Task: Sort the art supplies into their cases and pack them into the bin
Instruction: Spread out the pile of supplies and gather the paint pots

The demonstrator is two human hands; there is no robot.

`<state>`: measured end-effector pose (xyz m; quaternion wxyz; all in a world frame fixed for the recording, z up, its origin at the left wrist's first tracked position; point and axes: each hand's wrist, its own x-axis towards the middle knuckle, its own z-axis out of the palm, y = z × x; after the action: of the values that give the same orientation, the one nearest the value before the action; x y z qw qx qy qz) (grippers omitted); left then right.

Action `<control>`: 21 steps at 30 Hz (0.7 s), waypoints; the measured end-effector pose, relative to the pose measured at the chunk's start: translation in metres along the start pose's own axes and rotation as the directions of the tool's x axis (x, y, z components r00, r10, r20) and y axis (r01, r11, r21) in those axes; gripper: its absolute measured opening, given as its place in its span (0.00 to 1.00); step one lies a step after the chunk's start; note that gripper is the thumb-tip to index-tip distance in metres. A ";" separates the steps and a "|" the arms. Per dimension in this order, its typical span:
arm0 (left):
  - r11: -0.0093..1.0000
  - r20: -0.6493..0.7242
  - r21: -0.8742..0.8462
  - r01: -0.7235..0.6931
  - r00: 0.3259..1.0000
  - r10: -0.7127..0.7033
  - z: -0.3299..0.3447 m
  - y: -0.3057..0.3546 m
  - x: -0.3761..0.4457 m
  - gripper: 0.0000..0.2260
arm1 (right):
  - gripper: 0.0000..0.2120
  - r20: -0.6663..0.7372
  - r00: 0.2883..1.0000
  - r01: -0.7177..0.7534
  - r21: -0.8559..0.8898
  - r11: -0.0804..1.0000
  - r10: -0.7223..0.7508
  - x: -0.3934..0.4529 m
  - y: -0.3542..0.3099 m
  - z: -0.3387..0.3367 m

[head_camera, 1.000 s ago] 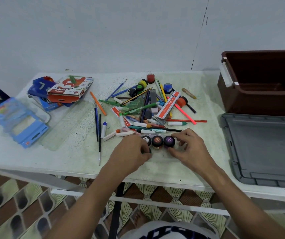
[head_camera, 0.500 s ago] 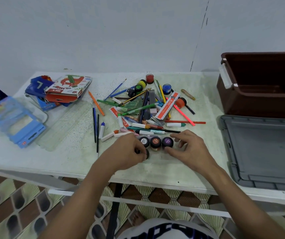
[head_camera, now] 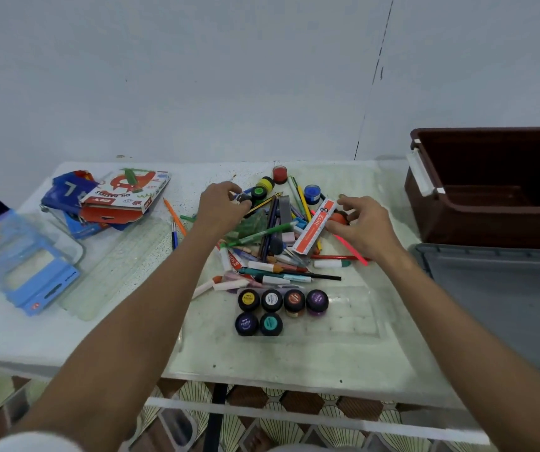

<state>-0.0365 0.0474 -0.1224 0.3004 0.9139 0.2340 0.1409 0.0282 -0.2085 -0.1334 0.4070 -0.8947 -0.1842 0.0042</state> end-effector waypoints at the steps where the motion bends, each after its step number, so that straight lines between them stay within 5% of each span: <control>1: 0.999 0.029 0.034 -0.014 0.999 0.014 0.002 -0.003 0.009 0.15 | 0.26 0.012 1.000 -0.013 -0.025 1.000 0.013 0.004 0.001 0.001; 4: 0.973 0.195 0.177 -0.151 0.974 0.116 0.010 -0.012 0.032 0.19 | 0.27 0.112 0.991 -0.065 -0.068 0.996 0.072 0.012 0.006 0.002; 8: 0.903 0.343 0.304 -0.305 0.919 0.195 0.010 -0.018 0.045 0.22 | 0.08 0.177 0.981 -0.061 -0.104 0.993 0.079 0.017 0.011 0.001; 15: 0.898 0.311 0.338 -0.283 0.934 0.177 0.006 -0.016 0.044 0.16 | 0.14 0.183 0.979 -0.079 -0.058 0.995 0.088 0.011 0.012 0.005; 21: 0.961 0.157 0.157 -0.226 0.967 0.201 -0.005 -0.008 0.007 0.12 | 0.18 0.138 0.990 -0.037 0.045 0.998 0.030 -0.010 0.001 0.001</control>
<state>-0.0354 0.0597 -0.1226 0.2183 0.9641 0.1237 0.0873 0.0189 -0.2116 -0.1363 0.4143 -0.8853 -0.1966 0.0770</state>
